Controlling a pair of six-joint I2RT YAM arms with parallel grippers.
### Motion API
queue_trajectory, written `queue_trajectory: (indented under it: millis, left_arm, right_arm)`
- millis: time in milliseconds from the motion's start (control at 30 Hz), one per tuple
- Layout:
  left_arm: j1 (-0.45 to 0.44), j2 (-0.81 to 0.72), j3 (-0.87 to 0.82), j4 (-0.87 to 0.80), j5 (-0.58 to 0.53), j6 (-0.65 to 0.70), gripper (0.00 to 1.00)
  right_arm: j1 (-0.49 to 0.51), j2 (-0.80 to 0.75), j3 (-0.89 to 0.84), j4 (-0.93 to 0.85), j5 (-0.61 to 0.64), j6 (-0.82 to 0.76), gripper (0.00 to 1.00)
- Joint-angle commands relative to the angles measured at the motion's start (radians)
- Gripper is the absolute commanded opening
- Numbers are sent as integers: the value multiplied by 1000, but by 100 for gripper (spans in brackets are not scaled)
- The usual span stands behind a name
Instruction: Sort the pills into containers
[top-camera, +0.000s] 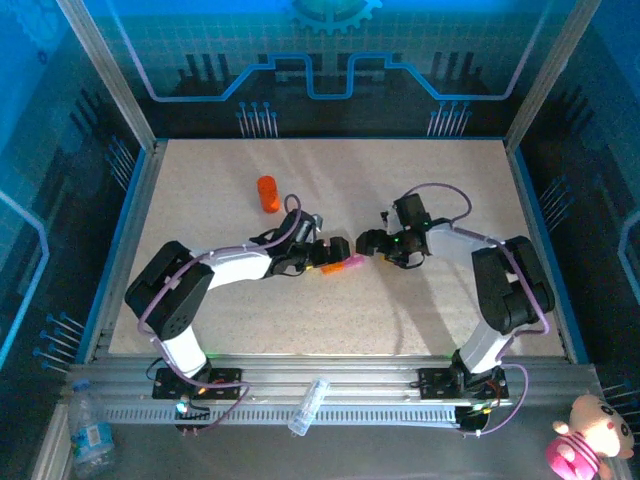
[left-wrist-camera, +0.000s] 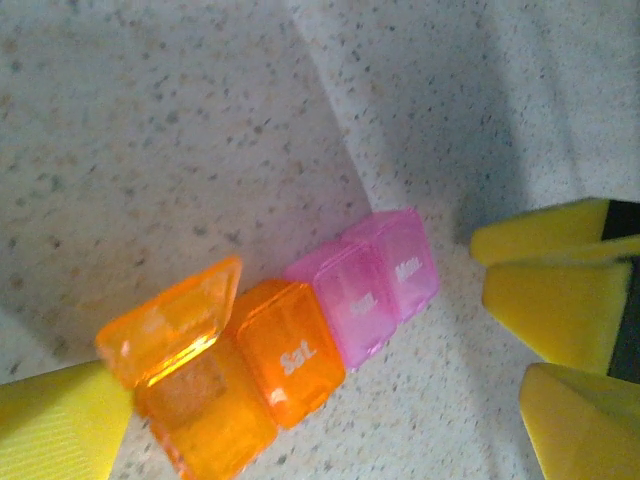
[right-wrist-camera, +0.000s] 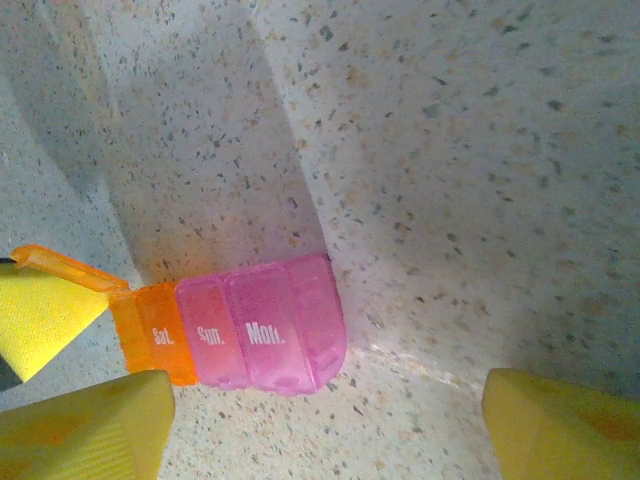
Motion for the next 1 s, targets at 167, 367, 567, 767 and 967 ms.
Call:
queue_trajectory:
  millis: [167,367,567,767,967]
  left_arm:
    - [-7,95,143,-40,42,40,99]
    - [-5,92,173,-74,43,69,99]
    - [-2,7,116,-104,13,111,99]
    - [10,-79,49,-120,-22,128,99]
    - [12,-194,14,-189,-110,202,99]
  right_arm:
    - [-37,-90,-67,-16,-12,1,83]
    - [-39,-104,-74,-21,-10,4,84]
    - [-29,-73,-47,-11,-14,15,84]
    - [5,-28,15,-13,-8,27,84]
    - [29,-43,40,-61,31,9,87]
